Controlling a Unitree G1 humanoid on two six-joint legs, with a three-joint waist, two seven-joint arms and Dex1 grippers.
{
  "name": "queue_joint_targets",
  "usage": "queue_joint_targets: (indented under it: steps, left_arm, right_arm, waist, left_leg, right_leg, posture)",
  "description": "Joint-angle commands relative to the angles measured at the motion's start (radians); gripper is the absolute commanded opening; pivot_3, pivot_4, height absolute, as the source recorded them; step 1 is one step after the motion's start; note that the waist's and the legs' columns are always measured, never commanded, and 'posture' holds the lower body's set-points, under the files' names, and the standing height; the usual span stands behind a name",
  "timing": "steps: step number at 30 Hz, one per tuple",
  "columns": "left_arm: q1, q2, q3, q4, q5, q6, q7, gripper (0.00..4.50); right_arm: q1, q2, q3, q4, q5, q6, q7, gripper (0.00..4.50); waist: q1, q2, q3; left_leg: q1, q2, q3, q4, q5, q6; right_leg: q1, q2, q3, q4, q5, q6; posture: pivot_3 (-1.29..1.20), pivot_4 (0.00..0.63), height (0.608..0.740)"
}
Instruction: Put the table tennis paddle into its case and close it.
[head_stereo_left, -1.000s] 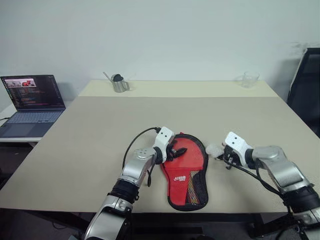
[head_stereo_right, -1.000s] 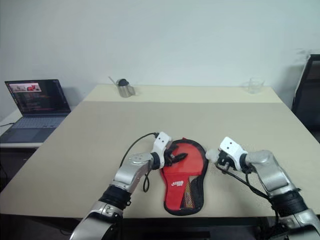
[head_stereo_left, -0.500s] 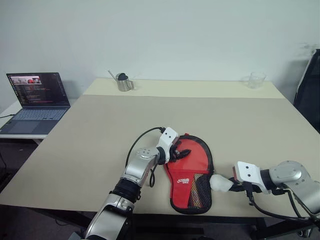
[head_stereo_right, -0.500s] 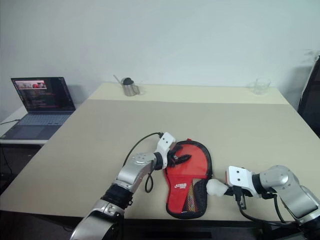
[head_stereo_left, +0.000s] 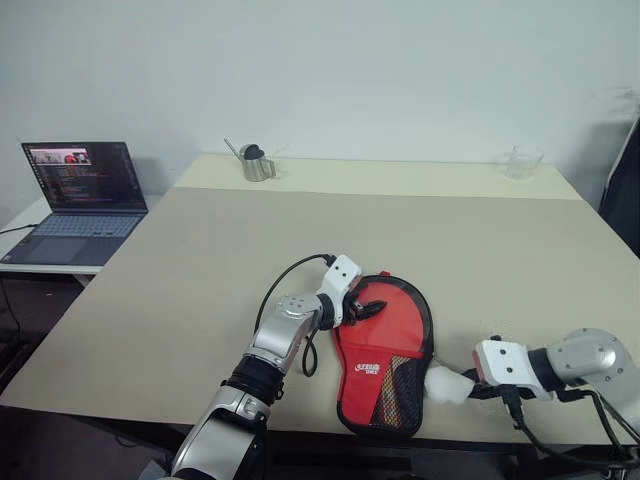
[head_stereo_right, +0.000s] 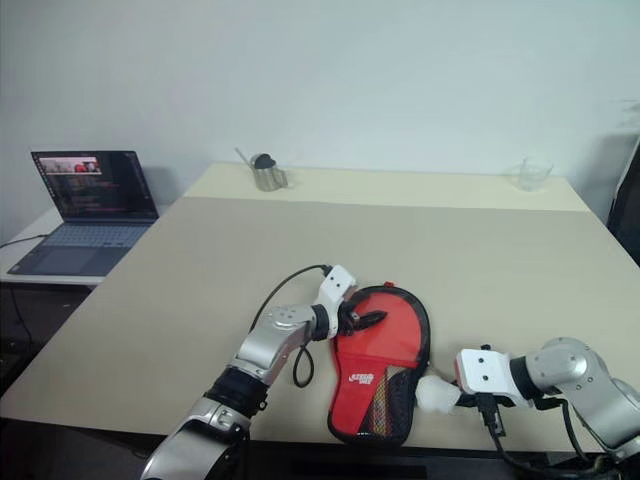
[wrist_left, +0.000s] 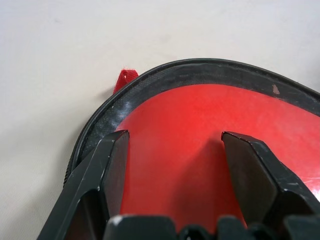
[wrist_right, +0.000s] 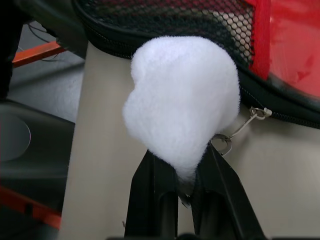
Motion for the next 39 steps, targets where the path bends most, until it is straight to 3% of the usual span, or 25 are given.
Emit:
queue_joint_targets:
  steps: [1, 8, 12, 20, 27, 33, 39]
  left_arm:
    - [0.044, 0.010, 0.012, -0.024, -0.057, -0.025, -0.112, 3.21]
    - [-0.019, 0.061, 0.027, -0.143, -0.183, 0.031, -0.359, 3.21]
    - [-0.062, 0.050, 0.008, -0.084, -0.139, -0.018, -0.344, 3.21]
    - [-0.102, 0.009, -0.179, 0.164, 0.103, -0.266, -0.303, 3.21]
    - [-0.085, -0.001, -0.211, 0.335, 0.198, -0.320, -0.241, 3.21]
    - [-0.089, 0.016, -0.204, 0.393, 0.209, -0.332, -0.222, 3.21]
    - [-0.090, 0.003, -0.208, 0.401, 0.206, -0.334, -0.218, 3.21]
  right_arm:
    - [-0.025, -0.004, 0.028, -0.011, -0.025, 0.036, 0.026, 0.01]
    - [-0.060, 0.012, 0.049, -0.008, -0.037, 0.054, 0.030, 0.01]
    - [-0.064, 0.021, 0.059, -0.014, -0.043, 0.060, 0.025, 0.01]
    - [-0.052, 0.009, 0.056, -0.046, -0.034, 0.077, 0.043, 0.01]
    - [-0.047, -0.015, 0.032, -0.099, -0.004, 0.116, 0.072, 0.01]
    - [0.041, -0.097, -0.037, -0.219, 0.087, 0.132, 0.126, 0.01]
    - [0.113, -0.137, -0.016, -0.353, 0.127, 0.160, 0.130, 0.01]
  waist:
    - [-0.002, 0.000, 0.000]
    - [-0.004, -0.002, 0.004]
    - [-0.005, -0.005, 0.005]
    - [-0.005, -0.005, 0.005]
    - [-0.002, -0.004, 0.004]
    - [0.002, -0.002, -0.001]
    - [0.025, 0.000, -0.004]
  left_leg:
    - [0.000, 0.000, 0.000, 0.000, 0.000, 0.000]
    - [-0.005, 0.001, 0.000, 0.000, 0.002, -0.004]
    - [-0.005, 0.001, 0.000, 0.000, 0.002, -0.003]
    - [-0.004, 0.000, 0.001, 0.000, 0.001, -0.001]
    - [0.001, 0.000, 0.000, 0.002, -0.001, 0.002]
    - [0.005, 0.000, -0.003, 0.004, -0.002, 0.003]
    - [0.002, -0.003, -0.010, 0.004, -0.003, 0.004]
  right_leg:
    - [0.000, 0.000, 0.000, 0.000, 0.000, 0.000]
    - [-0.005, 0.000, 0.000, 0.001, 0.002, -0.006]
    - [-0.005, 0.001, 0.000, 0.001, 0.002, -0.006]
    - [-0.005, 0.001, 0.001, 0.001, 0.003, -0.006]
    - [0.002, 0.001, -0.001, 0.001, 0.001, -0.003]
    - [0.008, 0.001, -0.004, 0.001, 0.000, -0.001]
    - [0.008, 0.001, -0.009, 0.001, 0.000, -0.003]
  posture:
    - [0.00, 0.150, 0.740]
    - [0.00, 0.150, 0.740]
    - [0.00, 0.150, 0.740]
    - [0.00, 0.150, 0.740]
    - [0.00, 0.150, 0.740]
    - [0.00, 0.150, 0.740]
    - [0.00, 0.150, 0.740]
